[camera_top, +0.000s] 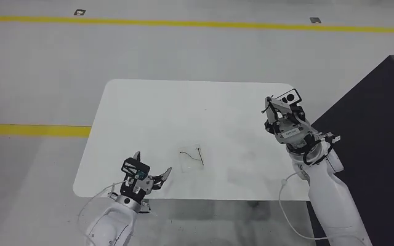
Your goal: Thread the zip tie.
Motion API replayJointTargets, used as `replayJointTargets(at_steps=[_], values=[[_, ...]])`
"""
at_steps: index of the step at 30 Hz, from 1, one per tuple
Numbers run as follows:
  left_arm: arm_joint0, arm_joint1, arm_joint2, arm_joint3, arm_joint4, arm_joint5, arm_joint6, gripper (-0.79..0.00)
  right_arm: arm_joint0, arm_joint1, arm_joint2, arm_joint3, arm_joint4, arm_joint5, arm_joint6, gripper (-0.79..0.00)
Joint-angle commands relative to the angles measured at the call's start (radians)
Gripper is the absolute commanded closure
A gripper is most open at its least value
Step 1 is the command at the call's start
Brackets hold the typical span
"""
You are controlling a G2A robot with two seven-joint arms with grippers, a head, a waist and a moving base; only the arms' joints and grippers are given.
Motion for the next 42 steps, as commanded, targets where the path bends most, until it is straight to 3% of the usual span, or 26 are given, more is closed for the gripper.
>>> replayJointTargets(at_steps=[1, 4, 8, 20, 23, 26, 28, 32, 35, 42], values=[[-0.058, -0.004, 0.065, -0.021, 0.054, -0.048, -0.066, -0.785, 0.0, 0.0, 0.0, 0.0, 0.0, 0.0, 0.0, 0.0], [-0.164, -0.018, 0.177, -0.015, 0.152, -0.042, -0.134, -0.785, 0.0, 0.0, 0.0, 0.0, 0.0, 0.0, 0.0, 0.0], [-0.305, -0.043, 0.265, 0.051, 0.117, -0.027, -0.181, -0.785, 0.0, 0.0, 0.0, 0.0, 0.0, 0.0, 0.0, 0.0], [-0.315, -0.045, 0.269, 0.06, 0.12, -0.021, -0.187, -0.785, 0.0, 0.0, 0.0, 0.0, 0.0, 0.0, 0.0, 0.0], [-0.377, -0.045, 0.312, 0.061, 0.248, -0.112, -0.132, -0.785, 0.0, 0.0, 0.0, 0.0, 0.0, 0.0, 0.0, 0.0], [-0.492, -0.061, 0.389, 0.157, 0.399, -0.088, -0.063, -0.785, 0.0, 0.0, 0.0, 0.0, 0.0, 0.0, 0.0, 0.0], [-0.574, -0.082, 0.44, 0.254, 0.406, -0.065, -0.012, -0.785, 0.0, 0.0, 0.0, 0.0, 0.0, 0.0, 0.0, 0.0], [-0.724, -0.123, 0.502, 0.45, 0.427, -0.014, -0.067, -0.785, 0.0, 0.0, 0.0, 0.0, 0.0, 0.0, 0.0, 0.0], [-0.759, -0.141, 0.483, 0.518, 0.309, 0.019, -0.037, -0.785, 0.0, 0.0, 0.0, 0.0, 0.0, 0.0, 0.0, 0.0], [-0.759, -0.141, 0.483, 0.518, 0.309, 0.019, -0.037, -0.785, 0.0, 0.0, 0.0, 0.0, 0.0, 0.0, 0.0, 0.0]])
